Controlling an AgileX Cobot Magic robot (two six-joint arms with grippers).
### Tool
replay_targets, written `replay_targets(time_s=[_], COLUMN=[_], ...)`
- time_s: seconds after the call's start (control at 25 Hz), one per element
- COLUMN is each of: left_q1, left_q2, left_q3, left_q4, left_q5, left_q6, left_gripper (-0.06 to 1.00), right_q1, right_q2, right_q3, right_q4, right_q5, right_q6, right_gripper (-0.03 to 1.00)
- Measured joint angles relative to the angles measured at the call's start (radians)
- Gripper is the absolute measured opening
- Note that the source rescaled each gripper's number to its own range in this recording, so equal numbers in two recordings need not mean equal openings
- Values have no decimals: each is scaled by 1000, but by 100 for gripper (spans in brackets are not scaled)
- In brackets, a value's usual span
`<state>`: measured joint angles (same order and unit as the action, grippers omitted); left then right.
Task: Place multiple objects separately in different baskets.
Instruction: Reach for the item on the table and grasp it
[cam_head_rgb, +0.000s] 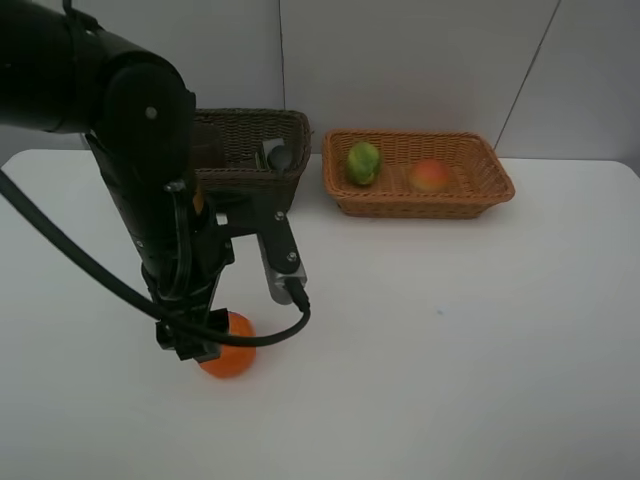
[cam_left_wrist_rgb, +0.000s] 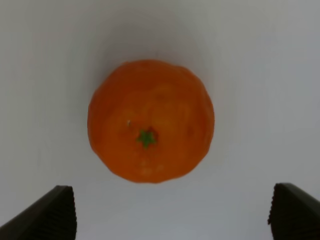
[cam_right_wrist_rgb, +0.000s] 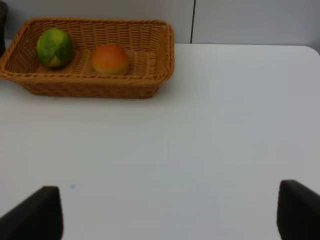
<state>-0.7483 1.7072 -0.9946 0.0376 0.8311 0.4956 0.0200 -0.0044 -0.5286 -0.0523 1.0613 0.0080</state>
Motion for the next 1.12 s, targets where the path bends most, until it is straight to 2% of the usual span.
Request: replay_targets(time_s=[0.16, 0.4, 0.72, 1.12], left_q1=[0, 0, 0, 3], left_q2=[34, 61, 92, 106], left_q3=[2, 2, 2, 3], left_q4=[-2, 0, 1, 5], left_q5=[-54, -71, -67, -83], left_q6=[36, 229, 379, 747], left_gripper=[100, 100, 100, 100], right_q1=[0, 0, 0, 0], right_q2=[0, 0, 0, 0], right_q3=[0, 0, 0, 0], right_q4=[0, 0, -1, -1], right_q5=[0, 0, 0, 0], right_q6=[0, 0, 0, 0], right_gripper=[87, 87, 87, 87])
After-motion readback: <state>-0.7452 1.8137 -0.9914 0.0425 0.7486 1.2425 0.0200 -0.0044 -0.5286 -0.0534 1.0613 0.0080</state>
